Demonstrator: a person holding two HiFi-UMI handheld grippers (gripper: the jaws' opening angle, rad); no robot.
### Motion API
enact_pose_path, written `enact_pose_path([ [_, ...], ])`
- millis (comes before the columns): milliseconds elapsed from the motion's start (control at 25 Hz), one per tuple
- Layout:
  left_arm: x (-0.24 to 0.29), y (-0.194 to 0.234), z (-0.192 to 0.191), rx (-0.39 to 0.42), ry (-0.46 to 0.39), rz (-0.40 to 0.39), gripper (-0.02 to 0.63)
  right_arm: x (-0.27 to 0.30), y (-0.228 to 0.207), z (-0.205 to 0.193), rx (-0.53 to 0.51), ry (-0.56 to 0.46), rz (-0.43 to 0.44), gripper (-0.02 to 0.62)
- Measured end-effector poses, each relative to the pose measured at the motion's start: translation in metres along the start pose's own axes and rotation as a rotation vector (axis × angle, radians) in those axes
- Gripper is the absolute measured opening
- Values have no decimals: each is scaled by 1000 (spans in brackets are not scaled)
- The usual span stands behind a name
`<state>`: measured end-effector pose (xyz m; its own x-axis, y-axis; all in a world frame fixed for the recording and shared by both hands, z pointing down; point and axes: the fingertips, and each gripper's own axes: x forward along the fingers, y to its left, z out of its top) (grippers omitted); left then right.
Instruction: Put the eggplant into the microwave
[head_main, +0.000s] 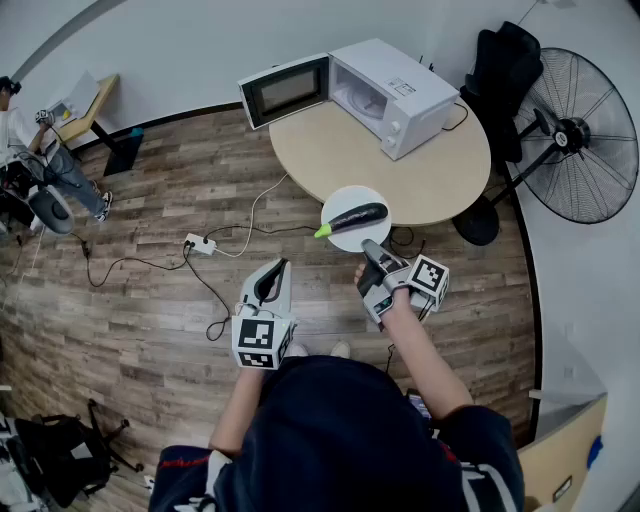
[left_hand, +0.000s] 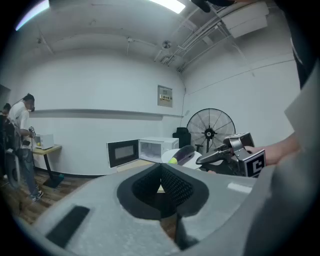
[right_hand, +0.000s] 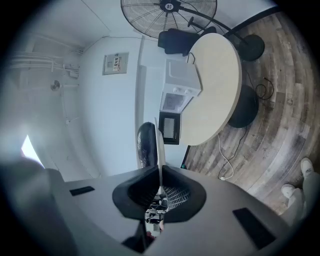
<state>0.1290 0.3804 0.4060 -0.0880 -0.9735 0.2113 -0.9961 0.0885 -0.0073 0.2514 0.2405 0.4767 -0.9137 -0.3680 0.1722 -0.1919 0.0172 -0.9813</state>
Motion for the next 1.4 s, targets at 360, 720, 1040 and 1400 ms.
enact_pose_path([
  [360, 4, 3, 1, -24, -8, 25, 14, 5, -5, 2, 39, 16, 9, 23],
  [720, 14, -11, -4, -35, -4, 53, 14, 2, -15, 15, 47, 48, 8, 23],
  [1040, 18, -25, -12, -23, 14, 66, 14, 0, -25, 21, 53, 77, 9, 23],
  [1400, 45, -14, -13, -16, 26, 56, 14, 21, -29, 37, 60, 77, 10, 23],
])
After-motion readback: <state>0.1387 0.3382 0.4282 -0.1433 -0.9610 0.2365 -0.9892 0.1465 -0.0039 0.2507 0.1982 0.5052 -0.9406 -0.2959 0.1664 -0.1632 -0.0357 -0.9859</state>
